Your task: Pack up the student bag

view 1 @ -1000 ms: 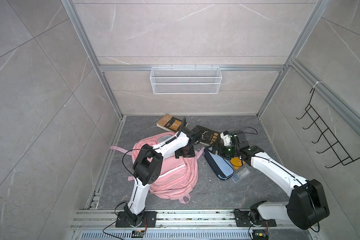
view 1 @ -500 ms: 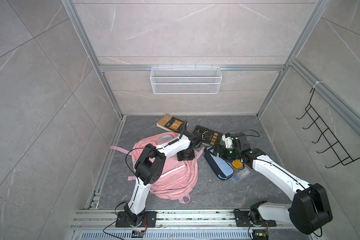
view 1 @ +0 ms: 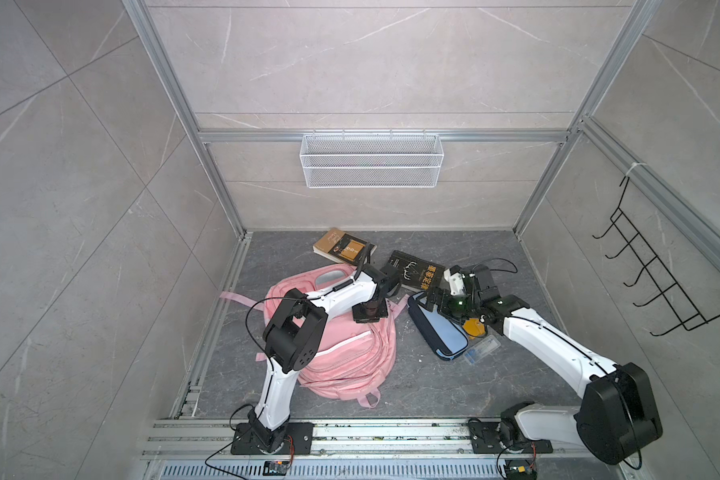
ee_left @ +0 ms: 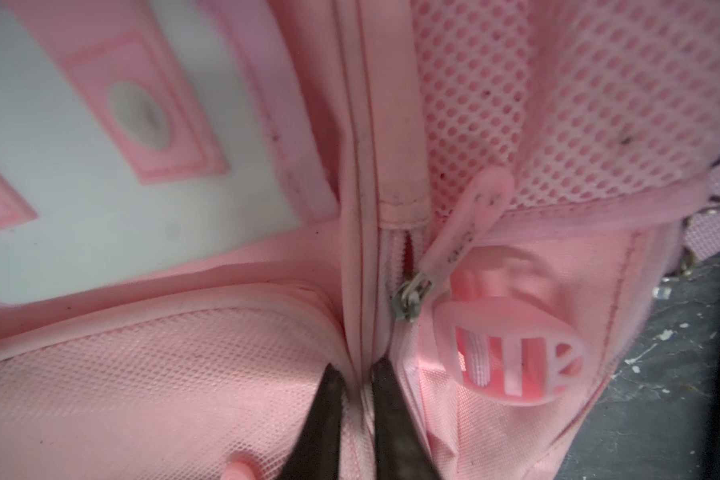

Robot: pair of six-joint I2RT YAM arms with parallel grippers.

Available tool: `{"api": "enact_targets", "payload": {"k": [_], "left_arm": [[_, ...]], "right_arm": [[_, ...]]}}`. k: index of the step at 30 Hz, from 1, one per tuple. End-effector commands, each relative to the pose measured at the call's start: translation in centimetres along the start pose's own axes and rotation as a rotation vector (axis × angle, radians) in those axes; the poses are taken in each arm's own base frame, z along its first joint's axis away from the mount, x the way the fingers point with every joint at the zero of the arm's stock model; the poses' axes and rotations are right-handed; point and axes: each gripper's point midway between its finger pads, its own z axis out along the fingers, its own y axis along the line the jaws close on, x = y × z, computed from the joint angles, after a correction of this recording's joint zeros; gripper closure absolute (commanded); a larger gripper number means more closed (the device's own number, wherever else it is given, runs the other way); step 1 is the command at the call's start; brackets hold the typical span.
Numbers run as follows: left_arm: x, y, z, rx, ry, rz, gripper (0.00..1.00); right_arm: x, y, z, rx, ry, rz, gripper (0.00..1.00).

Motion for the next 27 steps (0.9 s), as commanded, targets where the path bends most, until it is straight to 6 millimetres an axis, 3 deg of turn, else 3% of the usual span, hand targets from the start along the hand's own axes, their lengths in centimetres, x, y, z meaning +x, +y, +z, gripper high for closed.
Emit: {"api": "enact_targets", "payload": {"k": [1,6,12,16,24,27], "left_arm": [[0.7,-1.4,-1.8,0.129,0.001,0.04,1.0],[-0.4,-2.0,-4.6,0.238,-0.057,0.087,1.0],[-1.6,-1.2,-9.3,0.402,-0.112,0.154,1.0],[-0.6,-0.7,-12.8,0.551,-0.117,0.273,1.0],[0.4,2.6,-17.4,0.694,-0.162,0.375,1.0],[1.0,3.2,-18.2,0.705,-0.169,0.416,1.0]], "right_arm": [[-1.3,1.0,0.1,-0.016,-0.007,-0.025,0.03],[-2.0,2.3,0.4,-0.056,0.007,-0.094,0.06],[-2.3,5.5,-0.9,-0.209,-0.027,-0.276,0.11],[-1.0,7.1,-2.1,-0.326,-0.041,-0.375,0.23],[1.1,8.3,-3.4,-0.48,-0.069,-0.426,0.29],[1.6,8.5,-3.5,-0.509,-0.077,-0.492,0.28]]}}
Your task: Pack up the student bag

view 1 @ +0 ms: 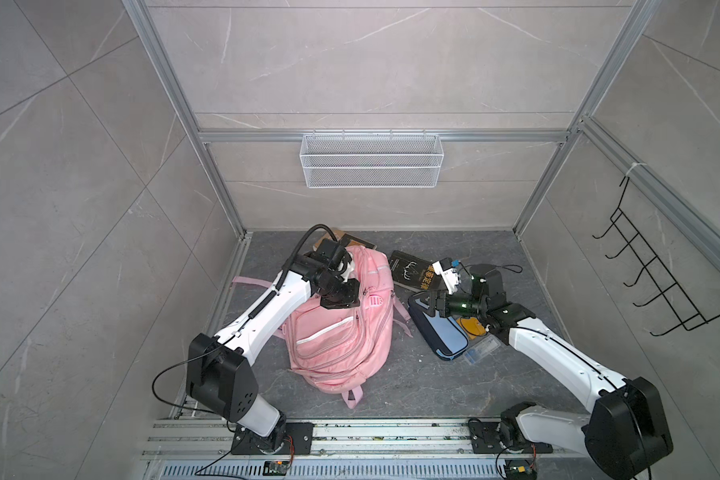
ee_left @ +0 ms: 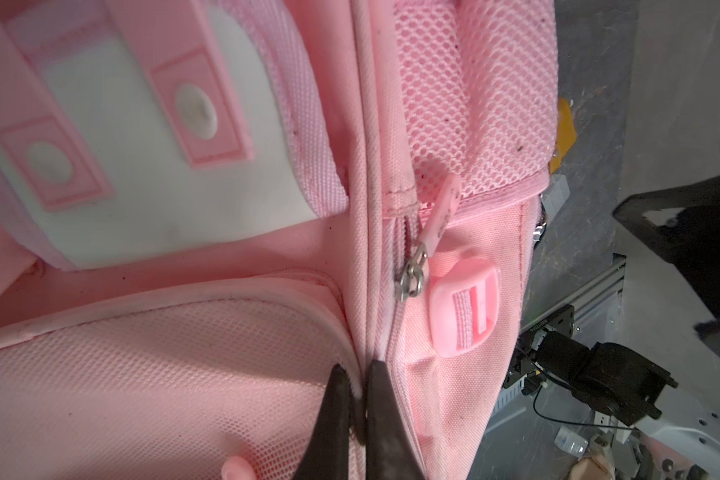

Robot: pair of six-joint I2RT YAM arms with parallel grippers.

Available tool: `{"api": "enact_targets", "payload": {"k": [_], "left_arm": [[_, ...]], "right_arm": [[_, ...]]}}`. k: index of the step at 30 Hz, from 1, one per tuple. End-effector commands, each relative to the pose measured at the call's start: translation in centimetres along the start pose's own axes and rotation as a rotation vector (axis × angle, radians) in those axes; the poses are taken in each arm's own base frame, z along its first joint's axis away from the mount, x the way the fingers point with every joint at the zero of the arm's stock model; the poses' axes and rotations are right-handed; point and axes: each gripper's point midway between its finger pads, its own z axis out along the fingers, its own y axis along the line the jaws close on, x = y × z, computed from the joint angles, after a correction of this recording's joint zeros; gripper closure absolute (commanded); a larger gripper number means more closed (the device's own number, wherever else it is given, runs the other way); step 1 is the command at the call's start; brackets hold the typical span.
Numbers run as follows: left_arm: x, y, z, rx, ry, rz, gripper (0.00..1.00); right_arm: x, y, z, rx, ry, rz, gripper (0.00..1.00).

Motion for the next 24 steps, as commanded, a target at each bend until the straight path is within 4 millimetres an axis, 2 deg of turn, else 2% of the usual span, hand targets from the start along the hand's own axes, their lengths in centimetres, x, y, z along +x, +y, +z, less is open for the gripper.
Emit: {"api": "enact_targets", "payload": {"k": [1,4,7,11,16,18,24], "left_arm": [[0.4,-3.2,-3.0,0.14,-0.042,0.178,1.0],[1.2,-3.2,-3.1,0.164,-0.027,0.194,1.0],[1.3,-3.2,-3.6,0.195,-0.03,0.187,1.0],[1.1,-2.9,-4.3,0.216,-0.05,0.165,1.0],[0.7,-3.1,-4.8,0.246,-0.07,0.16,1.0],[0.6,-3.4,-4.9,0.26,-0.071,0.162,1.0],[0.7,-4.0,-5.4,0.294,-0.077,0.167,1.0]], "right_arm": [[-0.3,1.8,-0.4,-0.085,-0.03,-0.135,0.27],[0.3,0.8,0.0,-0.044,0.028,-0.188,0.27],[0.9,0.8,0.7,-0.068,0.105,-0.196,0.3],[1.3,2.2,0.9,-0.141,0.139,-0.201,0.35],[2.9,3.9,0.8,-0.205,0.193,-0.227,0.4],[3.2,4.3,1.4,-0.207,0.201,-0.238,0.41],[3.1,3.3,3.1,-0.17,0.225,-0.251,0.5]]}}
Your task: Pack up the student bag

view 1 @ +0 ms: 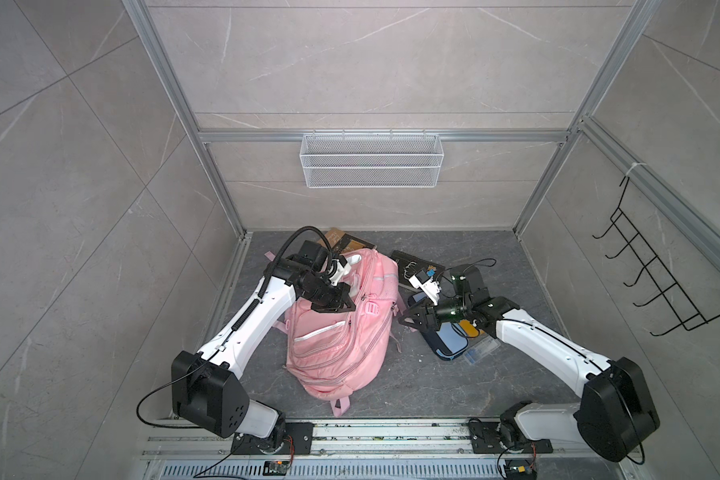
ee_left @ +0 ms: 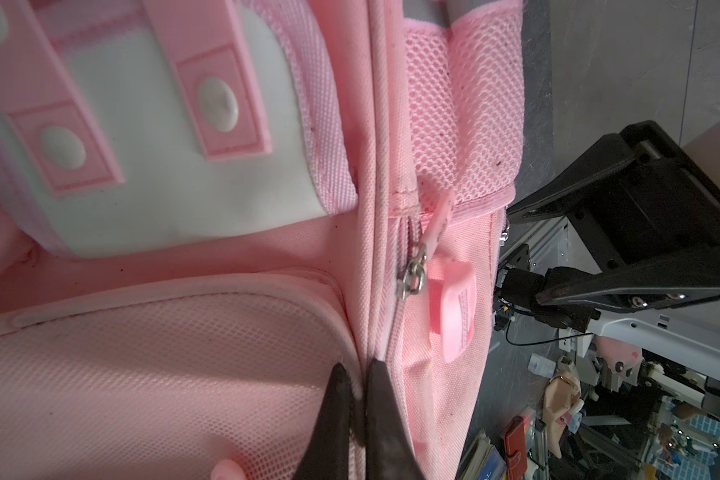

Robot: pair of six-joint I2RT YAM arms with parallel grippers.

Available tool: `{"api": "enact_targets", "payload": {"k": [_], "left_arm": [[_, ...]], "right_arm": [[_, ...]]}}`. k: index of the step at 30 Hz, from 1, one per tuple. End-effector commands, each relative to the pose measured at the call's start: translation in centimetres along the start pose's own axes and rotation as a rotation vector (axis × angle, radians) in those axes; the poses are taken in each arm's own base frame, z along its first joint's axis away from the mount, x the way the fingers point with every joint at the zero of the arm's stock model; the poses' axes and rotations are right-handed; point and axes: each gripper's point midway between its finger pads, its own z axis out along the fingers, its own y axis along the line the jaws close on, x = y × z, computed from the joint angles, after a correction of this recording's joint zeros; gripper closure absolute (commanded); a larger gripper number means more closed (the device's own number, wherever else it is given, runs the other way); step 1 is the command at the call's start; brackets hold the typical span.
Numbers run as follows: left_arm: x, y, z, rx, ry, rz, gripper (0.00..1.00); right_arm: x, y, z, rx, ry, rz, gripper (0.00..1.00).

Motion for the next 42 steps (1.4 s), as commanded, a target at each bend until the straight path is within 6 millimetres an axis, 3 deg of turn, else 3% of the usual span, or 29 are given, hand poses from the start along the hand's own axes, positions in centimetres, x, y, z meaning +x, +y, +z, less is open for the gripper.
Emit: {"api": "enact_targets", "payload": {"k": [1,5,15,24,29,36,42], "left_arm": [[-1.3,-3.9,-2.7,0.137,-0.102,0.112,1.0],[-1.4,-4.1,-2.7,0.156,-0.103,0.108,1.0],[-1.2,-4.5,-2.9,0.175,-0.098,0.107,1.0],[-1.3,-4.4,-3.0,0.165,-0.102,0.104,1.0],[-1.2,-4.3,-3.0,0.164,-0.101,0.097,1.0],[-1.1,-4.1,-3.0,0.155,-0.102,0.087,1.0],[-1.5,-2.7,-3.1,0.096,-0.129,0.04,1.0]], "right_arm": [[-0.9,-0.5,0.5,0.016,0.003,-0.03,0.51],[-0.7,-1.2,1.1,0.025,0.034,-0.033,0.58],[-0.1,-1.8,1.8,0.034,0.071,-0.047,0.52],[1.2,-1.2,3.1,0.013,0.117,-0.045,0.59],[1.0,-1.0,3.0,0.027,0.113,-0.055,0.81],[1.1,-1.5,2.4,0.093,0.106,-0.067,0.97],[1.0,-1.5,1.5,0.14,0.108,-0.087,0.99]]}}
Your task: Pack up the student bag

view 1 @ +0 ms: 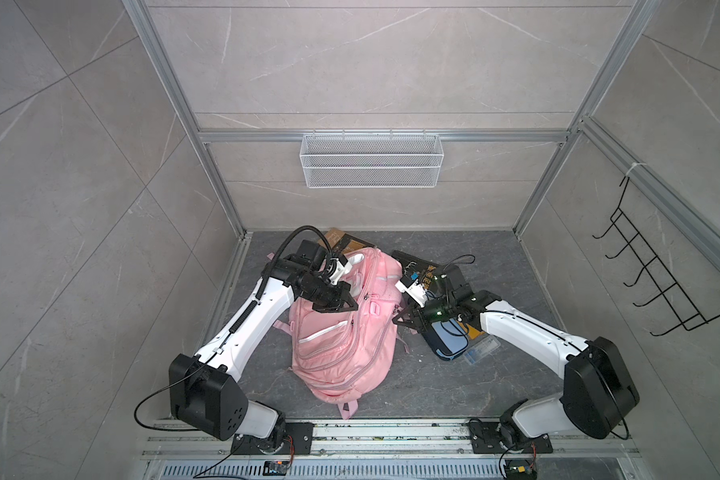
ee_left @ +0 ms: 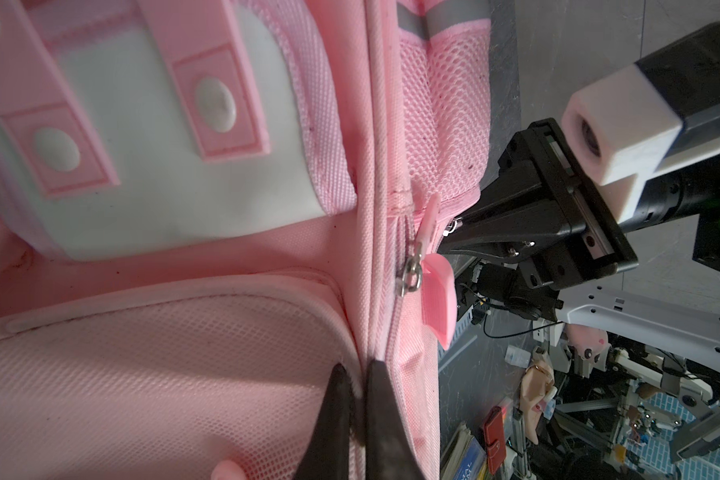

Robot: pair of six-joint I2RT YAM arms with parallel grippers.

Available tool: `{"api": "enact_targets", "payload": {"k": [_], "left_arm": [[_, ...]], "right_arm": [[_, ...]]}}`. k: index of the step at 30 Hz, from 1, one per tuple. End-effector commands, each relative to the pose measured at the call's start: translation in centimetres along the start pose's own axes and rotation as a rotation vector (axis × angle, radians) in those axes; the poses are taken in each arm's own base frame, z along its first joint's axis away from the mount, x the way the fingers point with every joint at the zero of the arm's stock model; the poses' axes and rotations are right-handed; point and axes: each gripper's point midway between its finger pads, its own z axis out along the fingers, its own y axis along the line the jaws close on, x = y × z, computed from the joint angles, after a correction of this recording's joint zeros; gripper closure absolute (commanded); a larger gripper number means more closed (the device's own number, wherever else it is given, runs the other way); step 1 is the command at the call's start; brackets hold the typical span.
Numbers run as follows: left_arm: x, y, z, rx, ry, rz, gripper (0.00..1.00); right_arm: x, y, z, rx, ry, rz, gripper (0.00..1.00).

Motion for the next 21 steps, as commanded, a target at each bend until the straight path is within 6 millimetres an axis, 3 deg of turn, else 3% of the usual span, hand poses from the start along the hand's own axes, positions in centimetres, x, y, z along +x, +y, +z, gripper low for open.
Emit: {"api": "enact_targets", "payload": {"k": [1,14,19,21], "left_arm": [[-1.61,-1.61,-2.54,0.038,-0.124,0.043,1.0],[-1.68,-1.91,-2.52,0.093,-0.13,0.044,1.0],[-1.44,-1.89,-2.51,0.096,-0.129,0.046,1.0],[-1.38,-1.94,-2.53,0.098,-0.13,0.047,1.0]], "right_arm": [[0.1,0.11,-1.01,0.049,0.006,-0.022,0.98],[0.52,0.45,-0.92,0.044,0.014,-0.003,0.77],[0.44,0.28,-0.53,0.05,0.015,-0.005,0.93],[0.49,0.31,-0.36,0.046,0.018,-0.003,0.93]]}}
